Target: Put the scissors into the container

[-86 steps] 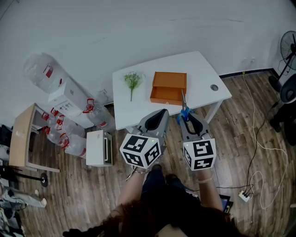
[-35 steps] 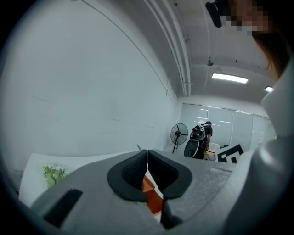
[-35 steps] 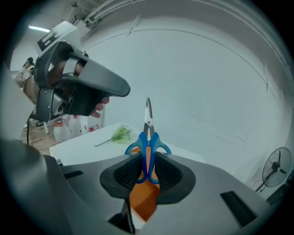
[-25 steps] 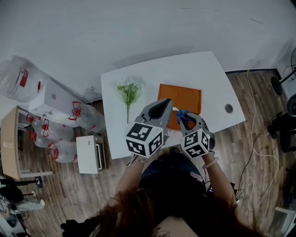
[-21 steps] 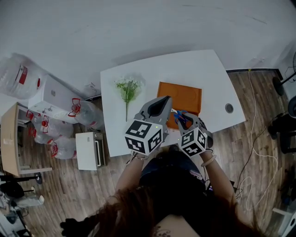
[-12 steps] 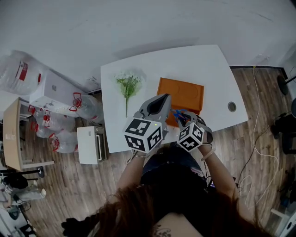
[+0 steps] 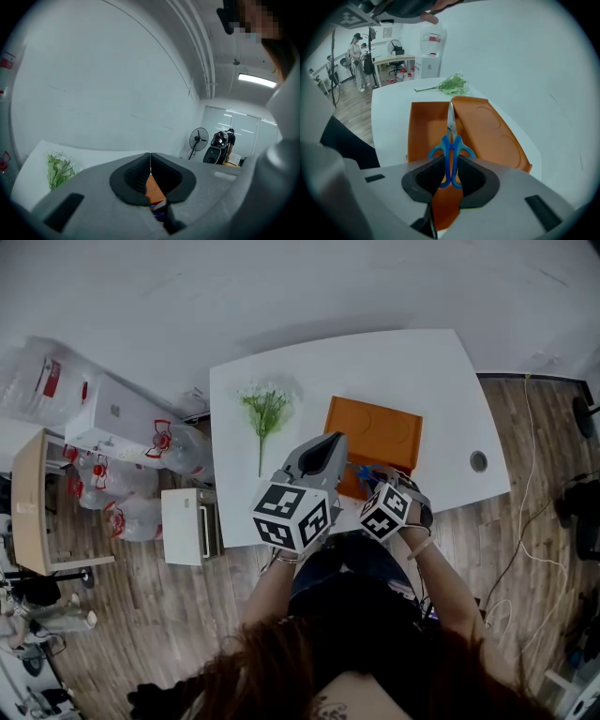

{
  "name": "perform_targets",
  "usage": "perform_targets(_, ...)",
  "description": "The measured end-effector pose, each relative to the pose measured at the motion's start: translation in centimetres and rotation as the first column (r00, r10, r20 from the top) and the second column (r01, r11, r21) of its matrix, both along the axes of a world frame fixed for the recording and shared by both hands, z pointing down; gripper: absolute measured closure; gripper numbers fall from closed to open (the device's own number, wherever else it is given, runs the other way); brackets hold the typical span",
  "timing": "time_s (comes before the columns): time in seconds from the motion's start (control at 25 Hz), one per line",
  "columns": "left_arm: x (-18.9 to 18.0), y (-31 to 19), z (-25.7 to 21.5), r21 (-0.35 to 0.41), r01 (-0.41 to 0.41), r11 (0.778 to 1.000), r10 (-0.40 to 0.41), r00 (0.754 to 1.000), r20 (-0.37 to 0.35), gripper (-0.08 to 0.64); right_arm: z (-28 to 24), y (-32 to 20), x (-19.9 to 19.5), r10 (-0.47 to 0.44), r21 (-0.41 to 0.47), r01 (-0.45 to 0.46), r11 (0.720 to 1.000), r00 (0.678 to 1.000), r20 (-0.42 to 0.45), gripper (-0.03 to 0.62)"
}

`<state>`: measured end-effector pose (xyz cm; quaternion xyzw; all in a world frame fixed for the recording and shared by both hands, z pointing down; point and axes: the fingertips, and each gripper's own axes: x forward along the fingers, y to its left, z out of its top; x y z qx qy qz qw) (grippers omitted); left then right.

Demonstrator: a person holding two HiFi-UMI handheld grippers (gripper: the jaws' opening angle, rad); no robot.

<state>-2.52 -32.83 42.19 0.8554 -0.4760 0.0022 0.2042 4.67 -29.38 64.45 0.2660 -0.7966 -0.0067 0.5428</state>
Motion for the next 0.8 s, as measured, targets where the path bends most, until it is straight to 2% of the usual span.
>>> perform_targets(0.44, -1.3, -0.4, 1.0, -0.033, 0.042, 0.999, -0.042, 0.999, -0.007, 0.543, 2.4, -0.3, -0.6, -0.012, -0.092, 0.006, 0.996, 0.998, -0.068, 0.515)
perform_targets(0.8, -2.2, -0.6, 1.4, -0.047, 0.062, 0.997, -0.063, 0.998, -0.015, 0.543, 3.6, -0.5, -0.7, -0.005, -0.126, -0.008, 0.992, 0.995, -0.099, 0.515)
